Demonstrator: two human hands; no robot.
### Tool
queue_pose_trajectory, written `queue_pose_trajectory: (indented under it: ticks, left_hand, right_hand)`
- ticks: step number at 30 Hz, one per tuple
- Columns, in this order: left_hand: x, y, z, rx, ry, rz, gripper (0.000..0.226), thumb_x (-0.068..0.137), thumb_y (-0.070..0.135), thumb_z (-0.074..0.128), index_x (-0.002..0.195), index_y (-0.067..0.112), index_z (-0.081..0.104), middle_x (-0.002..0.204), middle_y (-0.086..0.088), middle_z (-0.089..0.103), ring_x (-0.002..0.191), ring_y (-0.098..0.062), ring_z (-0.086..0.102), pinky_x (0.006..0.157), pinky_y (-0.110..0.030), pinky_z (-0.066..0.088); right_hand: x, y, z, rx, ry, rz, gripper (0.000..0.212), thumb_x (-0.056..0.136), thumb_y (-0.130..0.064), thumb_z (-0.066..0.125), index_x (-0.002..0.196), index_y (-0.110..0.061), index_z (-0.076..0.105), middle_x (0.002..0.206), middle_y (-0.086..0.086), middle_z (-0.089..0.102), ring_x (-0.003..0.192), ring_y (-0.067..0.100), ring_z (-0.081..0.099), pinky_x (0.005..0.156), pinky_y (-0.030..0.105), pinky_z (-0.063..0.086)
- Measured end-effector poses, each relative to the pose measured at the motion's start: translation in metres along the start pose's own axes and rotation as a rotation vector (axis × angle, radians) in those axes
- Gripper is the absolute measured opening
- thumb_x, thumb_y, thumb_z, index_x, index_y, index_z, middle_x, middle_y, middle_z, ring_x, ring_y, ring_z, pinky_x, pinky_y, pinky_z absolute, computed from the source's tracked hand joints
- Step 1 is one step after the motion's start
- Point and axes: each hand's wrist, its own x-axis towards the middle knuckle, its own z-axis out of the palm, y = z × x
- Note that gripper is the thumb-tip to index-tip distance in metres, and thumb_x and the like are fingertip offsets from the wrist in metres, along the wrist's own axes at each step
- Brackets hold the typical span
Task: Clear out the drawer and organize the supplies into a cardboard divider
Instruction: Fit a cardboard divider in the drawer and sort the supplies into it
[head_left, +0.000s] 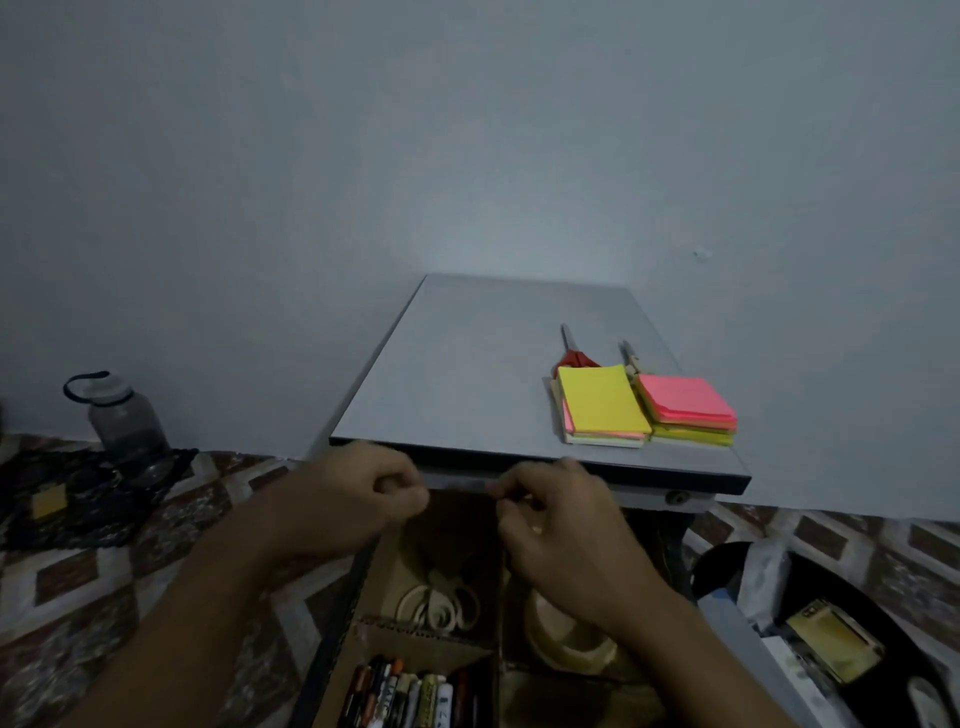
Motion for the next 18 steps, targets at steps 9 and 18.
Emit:
queue_pose_trajectory:
  ticks: [9, 18]
  left_hand:
    - [0.099, 0.077, -0.029, -0.055, 0.242, 0.197, 0.025, 0.093, 0.036, 0.062, 0.116, 0.029, 0.068, 0.107, 0.012, 0.066, 0.093, -0.001, 0.061, 0.083, -0.024, 0.049]
    - [0.210, 0.107, -0.004, -0.055, 0.129, 0.160, 0.036, 0.089, 0.030, 0.069, 0.123, 0.020, 0.063, 0.107, 0.001, 0.067, 0.094, -0.017, 0.063, 0.079, -0.029, 0.049]
  right_hand:
    - [0.073, 0.043, -0.099, -0.059, 0.200, 0.058, 0.018, 0.089, -0.027, 0.063, 0.103, -0.027, 0.074, 0.086, -0.020, 0.066, 0.069, -0.006, 0.056, 0.062, 0.001, 0.033]
    - [0.136, 0.121, -0.145, -0.184, 0.052, 0.265, 0.024, 0.091, -0.020, 0.062, 0.113, -0.016, 0.072, 0.112, 0.003, 0.071, 0.096, 0.015, 0.064, 0.079, 0.023, 0.047]
